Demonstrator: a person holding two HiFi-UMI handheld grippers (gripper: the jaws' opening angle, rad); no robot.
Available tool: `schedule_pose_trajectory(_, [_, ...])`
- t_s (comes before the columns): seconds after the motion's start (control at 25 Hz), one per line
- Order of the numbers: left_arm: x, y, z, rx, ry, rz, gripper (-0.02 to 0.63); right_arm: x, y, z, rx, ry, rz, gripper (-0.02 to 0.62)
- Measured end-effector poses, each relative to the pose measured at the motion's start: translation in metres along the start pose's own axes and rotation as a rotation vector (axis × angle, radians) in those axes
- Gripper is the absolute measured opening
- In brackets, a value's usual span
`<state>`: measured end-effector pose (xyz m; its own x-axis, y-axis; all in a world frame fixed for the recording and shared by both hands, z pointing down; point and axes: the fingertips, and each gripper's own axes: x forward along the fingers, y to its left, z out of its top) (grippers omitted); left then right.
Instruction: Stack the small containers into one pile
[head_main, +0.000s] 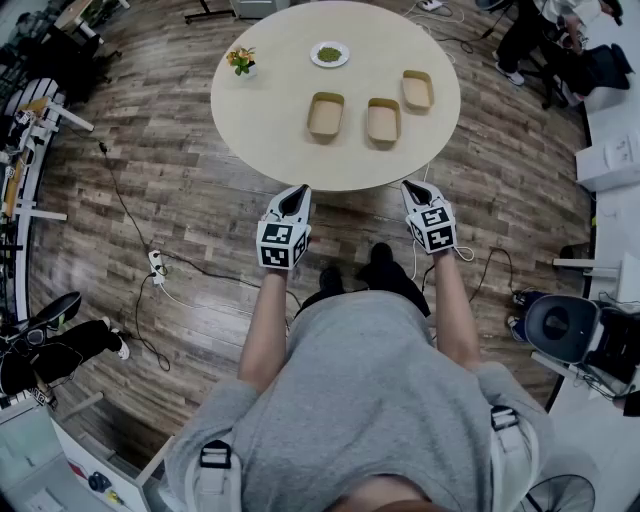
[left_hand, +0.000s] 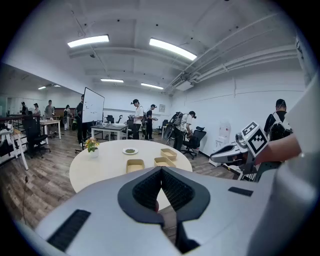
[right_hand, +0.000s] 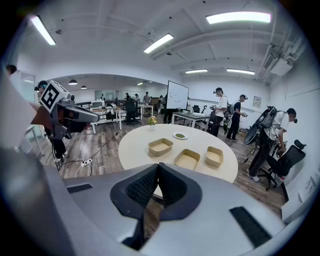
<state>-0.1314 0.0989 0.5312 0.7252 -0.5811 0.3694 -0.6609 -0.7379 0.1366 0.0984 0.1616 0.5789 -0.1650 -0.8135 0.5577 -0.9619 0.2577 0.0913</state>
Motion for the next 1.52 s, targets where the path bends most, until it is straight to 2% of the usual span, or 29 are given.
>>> schedule_pose_trajectory(0.2, [-0.015,0.003,0.006,0.039,-0.001,-0.033,0.018,-0.007,0.017,-0.003,0.032,-0.008,-0.015,0.0])
schedule_pose_trajectory(0.68, [-0.034,0.002,0.0,0.052,0.007,-0.034,0.018,-0.015,0.028,-0.009,0.05,-0.008,-0.048,0.002])
schedule_pose_trajectory(0.92, [-0.048,0.005,-0.007,0.049,0.023,-0.011,0.018,-0.021,0.033,-0.02,0.058,0.001,-0.047,0.002])
schedule_pose_trajectory(1.12, [-0.047,-0.004,-0.007,0.063,0.02,-0.034,0.02,-0.025,0.033,-0.022,0.069,-0.013,-0.04,0.003])
schedule_pose_trajectory(1.44, [-0.045,-0.023,-0.008,0.082,0.021,-0.08,0.03,-0.035,0.035,-0.029,0.087,-0.037,-0.027,0.071])
schedule_pose_trajectory(1.48, [-0.046,-0.025,-0.01,0.092,0.026,-0.084,0.052,-0.036,0.036,-0.031,0.09,-0.037,-0.022,0.092])
schedule_pose_trajectory(1.52, [-0.046,-0.026,-0.012,0.106,0.034,-0.087,0.101,-0.037,0.037,-0.033,0.093,-0.039,-0.017,0.114])
